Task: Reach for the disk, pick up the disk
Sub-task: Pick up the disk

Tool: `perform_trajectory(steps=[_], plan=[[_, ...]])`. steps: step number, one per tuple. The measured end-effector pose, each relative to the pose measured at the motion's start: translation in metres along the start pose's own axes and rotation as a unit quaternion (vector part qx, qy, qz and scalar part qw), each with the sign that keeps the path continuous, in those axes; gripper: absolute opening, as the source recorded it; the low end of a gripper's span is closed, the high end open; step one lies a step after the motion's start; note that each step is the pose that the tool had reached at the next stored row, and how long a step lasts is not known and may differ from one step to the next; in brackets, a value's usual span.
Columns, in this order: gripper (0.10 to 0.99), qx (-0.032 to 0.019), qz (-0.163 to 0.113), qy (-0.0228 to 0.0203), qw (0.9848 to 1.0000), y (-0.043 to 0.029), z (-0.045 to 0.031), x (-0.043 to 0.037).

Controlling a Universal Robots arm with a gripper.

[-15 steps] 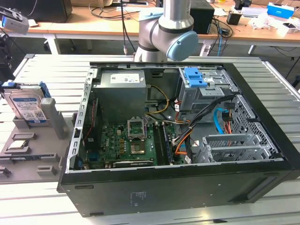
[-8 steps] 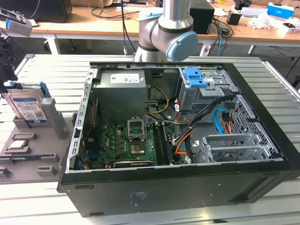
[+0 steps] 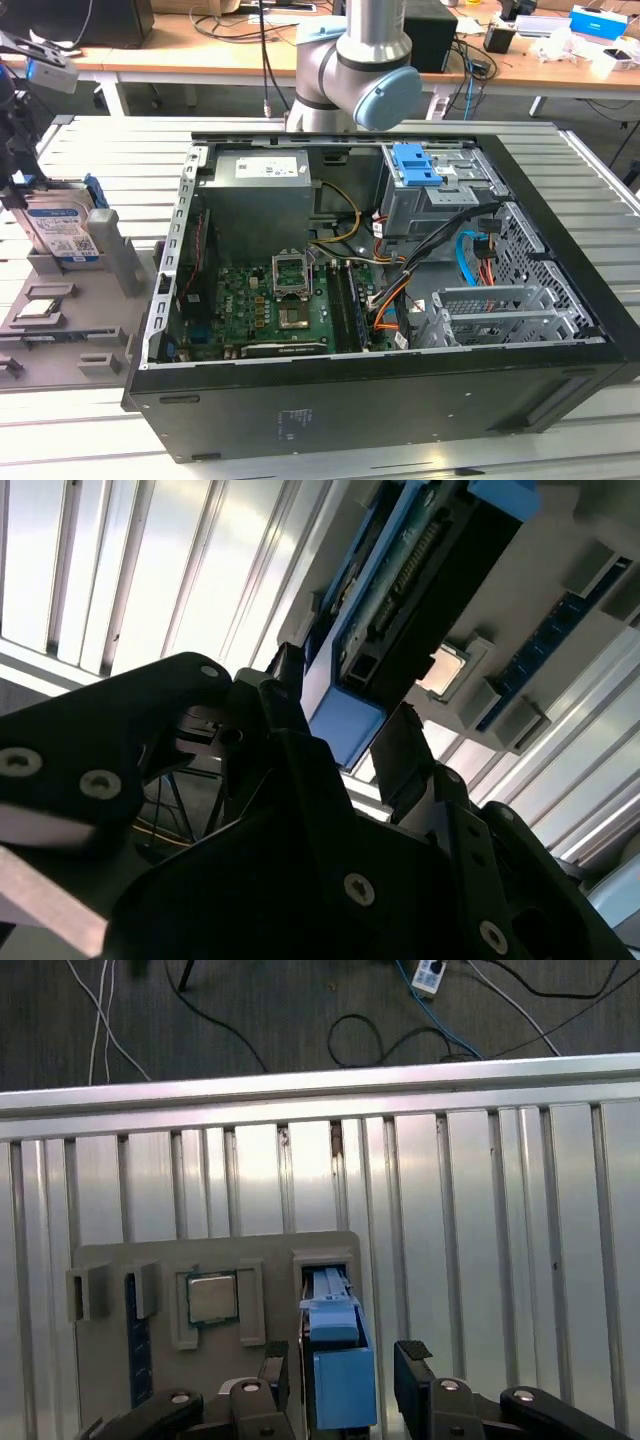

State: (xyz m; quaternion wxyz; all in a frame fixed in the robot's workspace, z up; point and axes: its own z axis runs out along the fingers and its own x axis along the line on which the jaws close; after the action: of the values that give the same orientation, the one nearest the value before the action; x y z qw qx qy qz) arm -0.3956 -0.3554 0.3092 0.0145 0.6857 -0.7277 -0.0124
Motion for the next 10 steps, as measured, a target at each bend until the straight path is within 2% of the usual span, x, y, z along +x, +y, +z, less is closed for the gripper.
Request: perform_trajectory(steps=[7, 10], plan=[[0.545, 0.0001, -0.009, 0.0011, 1.0, -0.0023, 0.0146, -0.0001], [0.545, 0.0, -0.011, 0.0013, 0.9999, -0.0025, 0.0178, -0.0001]])
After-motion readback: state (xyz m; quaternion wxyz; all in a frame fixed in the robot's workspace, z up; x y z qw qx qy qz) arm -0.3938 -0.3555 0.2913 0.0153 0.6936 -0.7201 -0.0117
